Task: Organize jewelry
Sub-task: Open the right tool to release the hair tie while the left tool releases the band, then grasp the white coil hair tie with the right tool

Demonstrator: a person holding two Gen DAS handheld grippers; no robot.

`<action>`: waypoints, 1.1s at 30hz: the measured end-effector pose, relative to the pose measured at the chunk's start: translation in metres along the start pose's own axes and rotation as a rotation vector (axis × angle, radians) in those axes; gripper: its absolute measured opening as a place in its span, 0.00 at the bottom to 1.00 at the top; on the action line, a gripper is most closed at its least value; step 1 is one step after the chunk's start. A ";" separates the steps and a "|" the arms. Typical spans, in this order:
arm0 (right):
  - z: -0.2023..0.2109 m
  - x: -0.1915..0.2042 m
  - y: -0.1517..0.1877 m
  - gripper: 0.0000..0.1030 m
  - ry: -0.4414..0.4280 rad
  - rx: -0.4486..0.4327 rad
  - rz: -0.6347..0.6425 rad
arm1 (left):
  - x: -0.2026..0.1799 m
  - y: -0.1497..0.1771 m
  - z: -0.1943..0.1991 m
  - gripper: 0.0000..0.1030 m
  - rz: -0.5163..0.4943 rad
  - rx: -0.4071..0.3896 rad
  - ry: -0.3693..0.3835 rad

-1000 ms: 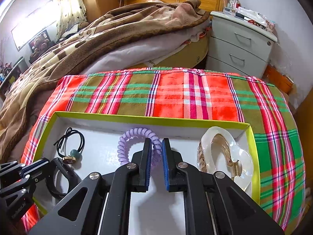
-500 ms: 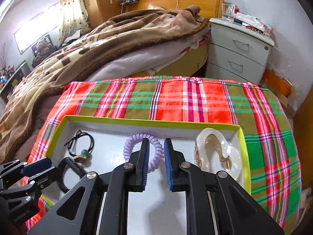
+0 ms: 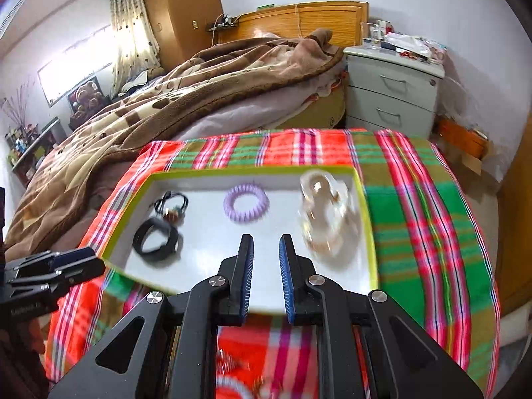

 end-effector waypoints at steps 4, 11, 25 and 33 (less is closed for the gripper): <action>0.019 0.002 0.026 0.17 0.008 0.006 -0.002 | -0.002 0.015 0.009 0.50 -0.004 0.009 0.036; 0.037 0.014 0.072 0.48 0.003 0.054 -0.017 | 0.020 0.055 0.008 0.51 0.016 0.083 -0.011; 0.030 0.037 0.111 0.44 0.032 0.133 -0.062 | 0.016 0.083 0.028 0.50 0.058 0.088 0.090; 0.027 0.044 0.115 0.16 0.093 0.134 -0.038 | 0.020 0.089 0.031 0.50 0.058 0.093 0.049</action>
Point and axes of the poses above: each gripper's, at about its wrist camera, not at the fingertips, and z roughly against the way its jaws point, x to its left, y to its underside, the point moved 10 cm from there along -z, roughly the way its jaws point, and after that the axes turned 12 degrees about z, right-handed, at the moved point
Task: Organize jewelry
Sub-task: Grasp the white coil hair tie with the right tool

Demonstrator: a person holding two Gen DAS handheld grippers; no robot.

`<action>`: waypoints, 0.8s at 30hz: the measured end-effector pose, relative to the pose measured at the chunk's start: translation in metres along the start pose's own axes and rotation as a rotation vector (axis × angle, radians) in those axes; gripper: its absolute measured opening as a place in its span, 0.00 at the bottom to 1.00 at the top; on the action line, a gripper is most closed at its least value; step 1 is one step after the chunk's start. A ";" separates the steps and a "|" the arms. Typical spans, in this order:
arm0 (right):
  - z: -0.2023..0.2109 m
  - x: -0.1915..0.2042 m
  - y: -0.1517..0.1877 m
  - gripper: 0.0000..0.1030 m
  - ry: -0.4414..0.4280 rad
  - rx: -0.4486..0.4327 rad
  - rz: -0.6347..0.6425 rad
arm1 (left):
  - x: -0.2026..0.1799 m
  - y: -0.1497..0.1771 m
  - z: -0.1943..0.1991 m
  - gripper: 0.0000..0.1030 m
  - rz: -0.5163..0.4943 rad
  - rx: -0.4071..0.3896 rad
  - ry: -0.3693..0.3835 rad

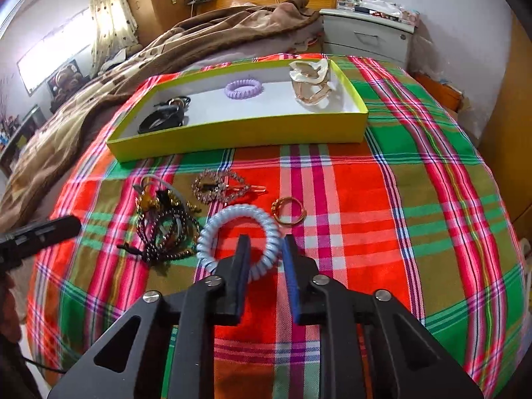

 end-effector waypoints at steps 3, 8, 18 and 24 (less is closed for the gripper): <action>0.001 -0.001 0.002 0.10 0.016 -0.003 0.016 | 0.002 -0.001 0.001 0.50 0.010 -0.005 -0.009; 0.007 -0.006 0.005 0.09 0.005 -0.028 0.011 | -0.008 0.001 0.000 0.50 -0.020 -0.003 -0.014; 0.030 -0.038 0.009 0.09 0.017 -0.090 -0.060 | -0.047 0.012 -0.018 0.50 -0.089 0.031 -0.007; 0.034 -0.044 0.010 0.09 -0.003 -0.108 -0.073 | -0.069 0.022 -0.033 0.51 -0.137 0.047 -0.034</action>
Point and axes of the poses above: each gripper's, at about its wrist camera, not at the fingertips, and z roughly against the way its jaws point, x to its left, y to its underside, the point moved 10 cm from there along -z, roughly the way its jaws point, and after that the axes turned 12 degrees about z, right-handed, at the moved point
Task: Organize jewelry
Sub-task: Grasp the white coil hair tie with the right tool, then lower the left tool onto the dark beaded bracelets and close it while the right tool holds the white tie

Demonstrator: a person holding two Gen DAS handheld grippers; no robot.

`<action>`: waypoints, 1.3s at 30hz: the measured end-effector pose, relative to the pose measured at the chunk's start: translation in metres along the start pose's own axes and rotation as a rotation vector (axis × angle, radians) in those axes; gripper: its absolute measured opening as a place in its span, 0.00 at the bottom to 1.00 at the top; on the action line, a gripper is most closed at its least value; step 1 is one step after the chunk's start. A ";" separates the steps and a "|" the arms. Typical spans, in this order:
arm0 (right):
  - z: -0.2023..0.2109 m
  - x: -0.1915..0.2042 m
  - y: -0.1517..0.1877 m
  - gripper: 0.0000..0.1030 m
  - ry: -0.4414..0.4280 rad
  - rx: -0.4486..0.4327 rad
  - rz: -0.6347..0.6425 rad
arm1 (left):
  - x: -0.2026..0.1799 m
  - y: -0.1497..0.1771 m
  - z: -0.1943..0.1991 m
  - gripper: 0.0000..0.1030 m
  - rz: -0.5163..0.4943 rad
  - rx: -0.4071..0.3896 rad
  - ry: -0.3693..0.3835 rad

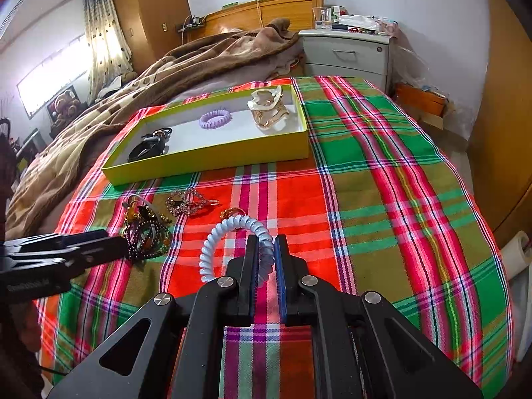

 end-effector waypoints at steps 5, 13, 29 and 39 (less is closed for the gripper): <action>-0.001 -0.001 0.000 0.09 -0.015 -0.004 -0.003 | -0.003 -0.002 -0.011 0.51 0.005 0.009 -0.040; -0.001 -0.003 -0.002 0.09 -0.028 -0.012 -0.014 | 0.017 -0.001 -0.011 0.51 -0.040 -0.022 -0.208; -0.007 0.004 -0.006 0.09 -0.028 -0.004 -0.010 | 0.039 -0.009 -0.006 0.53 0.004 -0.043 -0.177; -0.008 0.003 -0.005 0.09 -0.021 0.000 -0.012 | 0.036 -0.017 -0.011 0.26 -0.018 -0.070 -0.162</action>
Point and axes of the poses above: each gripper's, at about its wrist camera, not at the fingertips, and z roughly against the way its jaws point, x to its left, y to its underside, the point moved 10 cm from there along -z, roughly the way its jaws point, and after that the axes turned 12 degrees about z, right-handed, at the moved point
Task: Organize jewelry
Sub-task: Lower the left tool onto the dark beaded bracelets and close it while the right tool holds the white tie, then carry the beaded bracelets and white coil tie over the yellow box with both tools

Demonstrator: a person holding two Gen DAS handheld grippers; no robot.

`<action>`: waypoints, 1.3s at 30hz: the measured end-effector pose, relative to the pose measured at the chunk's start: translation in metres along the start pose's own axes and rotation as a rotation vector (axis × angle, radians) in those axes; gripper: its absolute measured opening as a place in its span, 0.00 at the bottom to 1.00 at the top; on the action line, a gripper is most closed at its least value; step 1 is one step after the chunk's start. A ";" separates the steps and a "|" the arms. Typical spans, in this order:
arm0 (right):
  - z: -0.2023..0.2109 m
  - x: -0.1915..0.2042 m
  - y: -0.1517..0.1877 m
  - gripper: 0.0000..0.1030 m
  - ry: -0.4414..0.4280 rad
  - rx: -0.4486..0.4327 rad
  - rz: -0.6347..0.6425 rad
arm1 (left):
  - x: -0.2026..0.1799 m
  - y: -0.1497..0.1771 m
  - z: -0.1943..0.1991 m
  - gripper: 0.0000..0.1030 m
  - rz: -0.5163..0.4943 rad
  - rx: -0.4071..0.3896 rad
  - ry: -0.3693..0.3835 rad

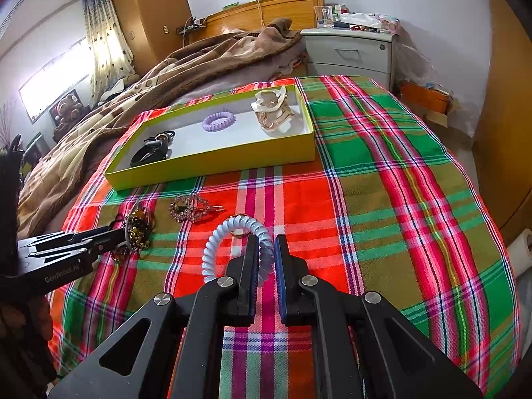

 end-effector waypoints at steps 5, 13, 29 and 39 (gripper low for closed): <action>0.001 -0.001 0.000 0.09 0.009 -0.002 -0.002 | -0.001 0.002 0.003 0.14 0.012 0.005 0.037; 0.005 -0.002 -0.002 0.09 0.020 -0.012 -0.004 | -0.002 -0.005 0.025 0.05 0.036 -0.034 0.096; 0.015 -0.006 -0.007 0.09 0.033 -0.035 -0.021 | -0.015 -0.038 0.080 0.05 0.035 -0.150 0.222; 0.020 -0.007 -0.014 0.09 0.037 -0.053 -0.017 | -0.016 -0.043 0.078 0.05 0.042 -0.136 0.234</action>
Point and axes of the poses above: each gripper's, at about its wrist camera, not at the fingertips, and z roughly against the way its jaws point, x to its left, y to its underside, the point moved 10 cm from there along -z, roughly the way its jaws point, and after that the axes turned 12 degrees about z, right-handed, at the moved point
